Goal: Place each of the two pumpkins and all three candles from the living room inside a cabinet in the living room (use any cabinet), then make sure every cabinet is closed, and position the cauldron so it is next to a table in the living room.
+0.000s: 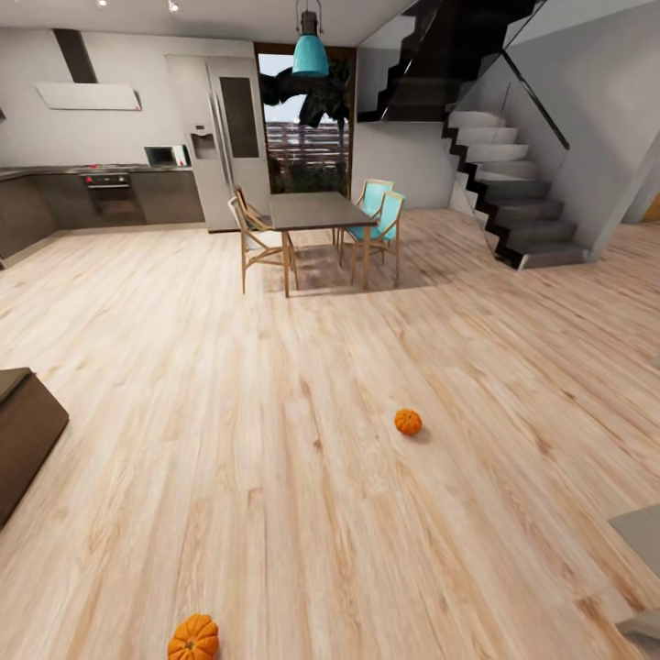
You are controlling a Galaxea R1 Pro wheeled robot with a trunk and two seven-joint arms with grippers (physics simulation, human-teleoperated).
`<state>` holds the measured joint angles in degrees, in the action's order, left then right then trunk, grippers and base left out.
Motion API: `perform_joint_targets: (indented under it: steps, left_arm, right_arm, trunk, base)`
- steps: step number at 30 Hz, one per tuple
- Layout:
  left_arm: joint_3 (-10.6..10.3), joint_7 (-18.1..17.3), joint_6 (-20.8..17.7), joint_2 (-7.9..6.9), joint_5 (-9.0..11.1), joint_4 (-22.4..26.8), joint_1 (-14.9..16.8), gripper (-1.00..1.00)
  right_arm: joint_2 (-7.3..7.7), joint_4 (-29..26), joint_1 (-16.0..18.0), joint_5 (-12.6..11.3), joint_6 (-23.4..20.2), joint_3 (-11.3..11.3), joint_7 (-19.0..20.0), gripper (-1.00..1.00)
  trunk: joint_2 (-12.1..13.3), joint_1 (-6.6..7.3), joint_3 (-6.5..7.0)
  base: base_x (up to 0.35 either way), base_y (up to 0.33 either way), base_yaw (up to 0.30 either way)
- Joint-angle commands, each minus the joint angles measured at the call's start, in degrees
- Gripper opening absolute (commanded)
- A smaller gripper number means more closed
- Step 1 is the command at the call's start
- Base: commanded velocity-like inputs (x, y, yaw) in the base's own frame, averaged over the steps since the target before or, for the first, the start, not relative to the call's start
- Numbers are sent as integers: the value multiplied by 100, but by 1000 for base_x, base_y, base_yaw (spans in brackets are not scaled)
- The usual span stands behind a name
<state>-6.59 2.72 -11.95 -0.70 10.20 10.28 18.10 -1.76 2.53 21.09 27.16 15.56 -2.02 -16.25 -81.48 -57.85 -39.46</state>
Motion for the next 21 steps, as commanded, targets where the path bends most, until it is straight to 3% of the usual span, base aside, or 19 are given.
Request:
perform_joint_targets:
  steps: [1,21]
  left_arm:
    - [0,0,0,0,0,0,0,100]
    - [0,0,0,8,0,-5,0,100]
  right_arm:
    - [0,1,0,0,0,0,0,100]
    - [0,2,0,0,0,0,0,100]
  trunk:
    - [0,0,0]
    - [0,0,0]
  base:
    - [334,0,0]
    - [334,0,0]
